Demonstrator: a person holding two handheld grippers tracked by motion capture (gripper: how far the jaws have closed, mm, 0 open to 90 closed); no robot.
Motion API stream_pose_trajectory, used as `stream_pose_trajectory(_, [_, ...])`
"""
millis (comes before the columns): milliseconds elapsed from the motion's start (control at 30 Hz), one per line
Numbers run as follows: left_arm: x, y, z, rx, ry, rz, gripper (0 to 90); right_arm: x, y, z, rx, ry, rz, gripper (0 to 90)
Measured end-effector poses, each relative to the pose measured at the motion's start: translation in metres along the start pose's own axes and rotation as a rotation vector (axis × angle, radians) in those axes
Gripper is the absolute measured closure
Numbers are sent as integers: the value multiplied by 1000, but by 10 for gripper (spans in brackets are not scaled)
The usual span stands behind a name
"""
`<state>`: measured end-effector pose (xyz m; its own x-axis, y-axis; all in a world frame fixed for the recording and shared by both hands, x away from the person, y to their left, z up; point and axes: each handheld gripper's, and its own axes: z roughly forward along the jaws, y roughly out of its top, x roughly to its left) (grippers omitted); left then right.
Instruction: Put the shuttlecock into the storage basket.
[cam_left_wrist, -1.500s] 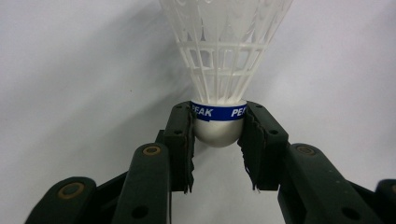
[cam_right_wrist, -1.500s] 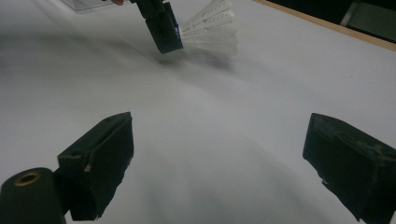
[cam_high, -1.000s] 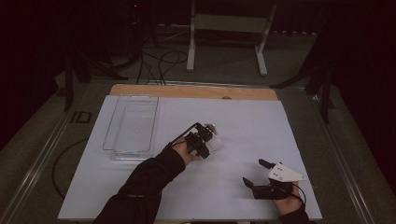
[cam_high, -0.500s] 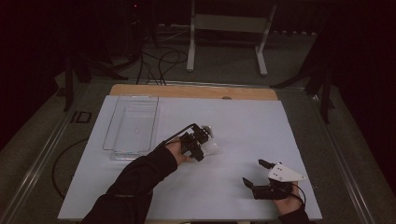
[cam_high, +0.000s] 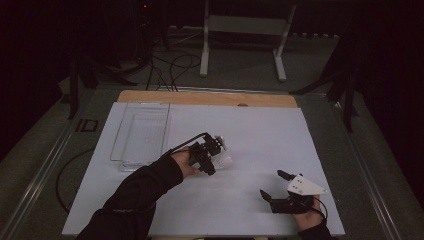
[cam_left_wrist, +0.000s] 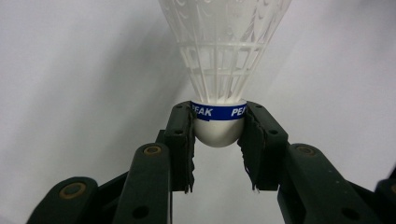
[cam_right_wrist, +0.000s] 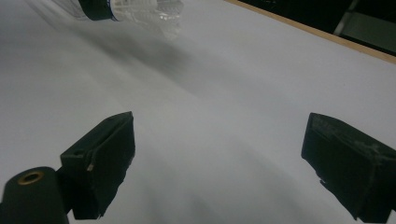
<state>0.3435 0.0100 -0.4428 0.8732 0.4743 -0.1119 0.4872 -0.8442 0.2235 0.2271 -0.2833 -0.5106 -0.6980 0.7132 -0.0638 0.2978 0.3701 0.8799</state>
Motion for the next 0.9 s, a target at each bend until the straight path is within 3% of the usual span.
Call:
stream_pose_trajectory(300, [1, -8, -13, -9, -32, 29, 665, 0, 0, 0, -1, 2, 4, 100])
stream_pose_trajectory(900, [0, -19, -46, -28, -21, 69, 665, 0, 0, 0, -2, 2, 4, 100])
